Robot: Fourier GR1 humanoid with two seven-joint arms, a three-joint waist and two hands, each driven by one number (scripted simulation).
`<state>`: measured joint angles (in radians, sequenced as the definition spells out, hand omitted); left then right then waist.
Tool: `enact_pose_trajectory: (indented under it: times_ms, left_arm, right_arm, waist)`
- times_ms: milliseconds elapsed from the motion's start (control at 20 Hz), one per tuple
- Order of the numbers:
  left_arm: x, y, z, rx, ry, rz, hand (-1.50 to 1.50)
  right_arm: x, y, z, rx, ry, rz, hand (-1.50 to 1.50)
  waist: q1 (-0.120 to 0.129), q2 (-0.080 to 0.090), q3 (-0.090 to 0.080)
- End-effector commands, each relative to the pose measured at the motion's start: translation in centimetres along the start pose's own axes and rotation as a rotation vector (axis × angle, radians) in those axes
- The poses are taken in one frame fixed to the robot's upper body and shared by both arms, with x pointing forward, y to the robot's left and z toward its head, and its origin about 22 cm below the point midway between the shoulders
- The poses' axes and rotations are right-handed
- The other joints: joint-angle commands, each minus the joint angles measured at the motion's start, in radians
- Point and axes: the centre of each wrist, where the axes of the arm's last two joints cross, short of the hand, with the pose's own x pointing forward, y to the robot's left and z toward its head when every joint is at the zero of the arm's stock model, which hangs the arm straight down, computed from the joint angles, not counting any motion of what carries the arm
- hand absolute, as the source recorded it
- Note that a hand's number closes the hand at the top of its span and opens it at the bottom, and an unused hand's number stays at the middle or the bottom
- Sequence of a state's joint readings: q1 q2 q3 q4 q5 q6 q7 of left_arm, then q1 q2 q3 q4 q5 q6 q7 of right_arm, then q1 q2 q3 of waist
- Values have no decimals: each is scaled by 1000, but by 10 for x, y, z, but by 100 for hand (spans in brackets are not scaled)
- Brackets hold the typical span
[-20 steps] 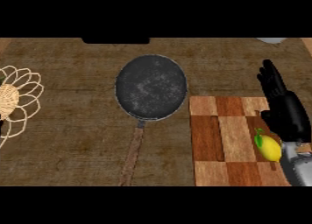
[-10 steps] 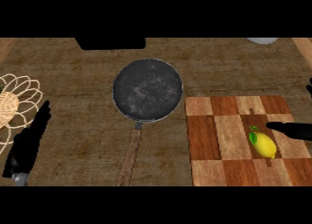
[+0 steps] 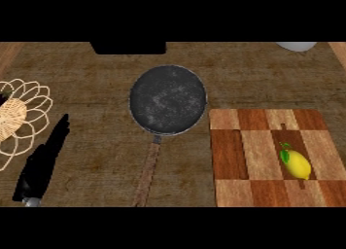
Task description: Pick the lemon from the cutting board and place it in the pan
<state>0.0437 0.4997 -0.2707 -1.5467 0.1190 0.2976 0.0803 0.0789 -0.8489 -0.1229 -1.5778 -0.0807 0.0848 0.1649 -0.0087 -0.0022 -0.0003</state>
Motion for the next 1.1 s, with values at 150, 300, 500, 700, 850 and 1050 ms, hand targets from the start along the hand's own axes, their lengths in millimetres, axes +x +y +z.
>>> enact_pose_trajectory:
  times_ms: [150,300,500,700,850,1050]
  left_arm:
    - [5,2,-3,4,-3,1,0]
    - [11,-14,-3,-24,-13,7,0]
    - [17,1,-12,-18,-12,3,0]
    - [11,-8,0,-19,-15,-3,0]
    - [24,3,1,-35,-21,-9,0]
    - [11,-14,-1,-22,-8,-8,0]
  right_arm:
    - [55,-24,3,262,-10,178,-150]
    - [68,-13,-16,340,-12,202,-150]
    - [108,6,-15,363,33,293,-150]
    - [119,23,-34,412,109,281,-150]
    - [120,46,-44,471,140,332,-150]
    - [125,61,-38,528,168,446,-150]
  waist:
    - [6,1,-1]
    - [23,5,0]
    - [17,2,-1]
    - [24,3,0]
    - [29,4,0]
    - [16,2,0]
